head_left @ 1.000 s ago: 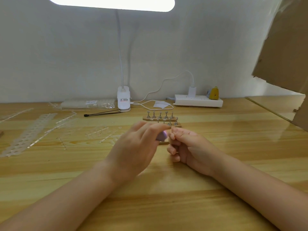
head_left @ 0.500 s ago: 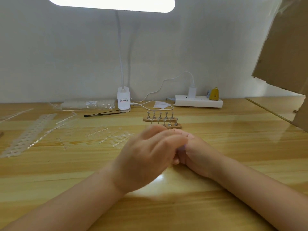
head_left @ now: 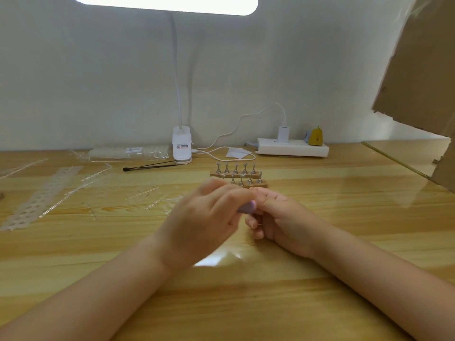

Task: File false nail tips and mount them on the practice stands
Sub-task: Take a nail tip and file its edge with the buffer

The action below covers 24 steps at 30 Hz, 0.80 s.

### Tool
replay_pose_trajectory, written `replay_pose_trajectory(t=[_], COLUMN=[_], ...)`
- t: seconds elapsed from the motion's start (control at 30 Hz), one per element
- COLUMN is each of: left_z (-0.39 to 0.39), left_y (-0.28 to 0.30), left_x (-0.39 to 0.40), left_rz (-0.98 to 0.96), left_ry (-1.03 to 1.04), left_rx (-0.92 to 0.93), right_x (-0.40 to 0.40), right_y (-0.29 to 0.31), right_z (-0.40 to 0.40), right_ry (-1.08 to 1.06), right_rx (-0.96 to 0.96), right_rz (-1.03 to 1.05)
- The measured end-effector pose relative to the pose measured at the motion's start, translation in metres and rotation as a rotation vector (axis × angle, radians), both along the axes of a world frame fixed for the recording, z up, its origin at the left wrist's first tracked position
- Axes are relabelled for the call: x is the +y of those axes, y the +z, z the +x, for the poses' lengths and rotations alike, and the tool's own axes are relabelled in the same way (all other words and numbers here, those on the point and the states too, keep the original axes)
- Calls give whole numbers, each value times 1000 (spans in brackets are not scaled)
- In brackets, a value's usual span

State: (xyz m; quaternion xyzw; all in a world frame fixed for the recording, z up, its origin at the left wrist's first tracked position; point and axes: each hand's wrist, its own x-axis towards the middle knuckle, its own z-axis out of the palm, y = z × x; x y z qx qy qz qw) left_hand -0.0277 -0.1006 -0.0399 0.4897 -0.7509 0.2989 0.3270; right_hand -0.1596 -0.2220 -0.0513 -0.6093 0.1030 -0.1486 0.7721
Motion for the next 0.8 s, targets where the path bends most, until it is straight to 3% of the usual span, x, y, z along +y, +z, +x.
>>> replay_pose_trajectory(t=[0.1,0.3,0.5,0.67,0.8], left_z=[5,-17,1,-19,4], left_y=[1,-1,3,0,3], left_x=[3,-4,2,-5,3], left_rz=[-31,-48,-52,-52,-9], left_ry=[47,-119,-1,-131,-18], left_rx=[41,-157,3,-160,3], right_x=[0,-1,-1,-2,-4], right_y=[0,-2,1,0,1], right_z=[1,-1,-1,-1,-3], right_ry=[-16,82,38,96,102], right_rx=[-5,10,-7,32,-6], right_rz=[17,-43,-8,-69,-16])
